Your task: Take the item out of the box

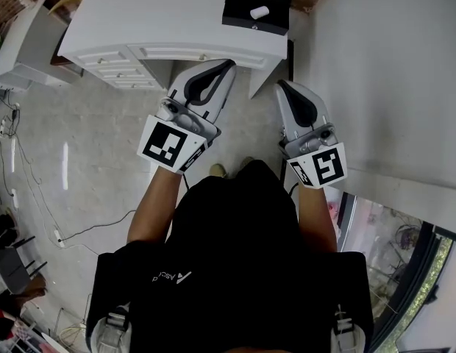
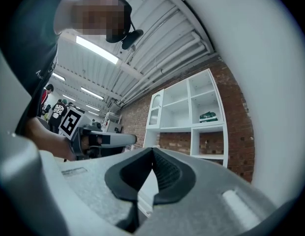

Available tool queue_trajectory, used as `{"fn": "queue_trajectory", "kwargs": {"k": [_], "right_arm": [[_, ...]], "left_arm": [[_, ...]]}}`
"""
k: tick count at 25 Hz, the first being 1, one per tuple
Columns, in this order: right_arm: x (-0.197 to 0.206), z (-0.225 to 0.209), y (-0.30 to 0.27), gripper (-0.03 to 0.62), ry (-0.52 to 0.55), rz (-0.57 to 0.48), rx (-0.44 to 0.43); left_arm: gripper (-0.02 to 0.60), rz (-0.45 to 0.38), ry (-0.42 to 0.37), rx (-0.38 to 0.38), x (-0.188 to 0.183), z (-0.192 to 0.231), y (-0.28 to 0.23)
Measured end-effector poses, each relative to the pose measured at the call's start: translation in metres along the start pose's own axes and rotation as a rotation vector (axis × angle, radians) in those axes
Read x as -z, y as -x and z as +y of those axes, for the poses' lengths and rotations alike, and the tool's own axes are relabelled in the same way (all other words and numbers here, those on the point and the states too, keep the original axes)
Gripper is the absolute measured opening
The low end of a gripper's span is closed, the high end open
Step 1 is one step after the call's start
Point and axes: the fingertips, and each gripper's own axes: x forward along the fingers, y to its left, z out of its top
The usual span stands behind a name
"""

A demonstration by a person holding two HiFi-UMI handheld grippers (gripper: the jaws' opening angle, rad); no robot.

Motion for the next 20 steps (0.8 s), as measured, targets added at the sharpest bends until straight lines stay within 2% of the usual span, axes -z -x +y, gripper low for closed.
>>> {"fn": "queue_trajectory", "kwargs": {"k": [10, 20], "right_arm": [[0.019, -0.036, -0.021, 0.002, 0.012, 0.016, 0.023], [0.047, -0.133, -0.07, 0.002, 0.032, 0.002, 0.033]], "left_arm": [[0.0, 0.015, 0.008, 0.013, 0.019, 0.026, -0.03], [-0.002, 0.074, -0.026, 0.013, 0.053, 0.076, -0.118]]}}
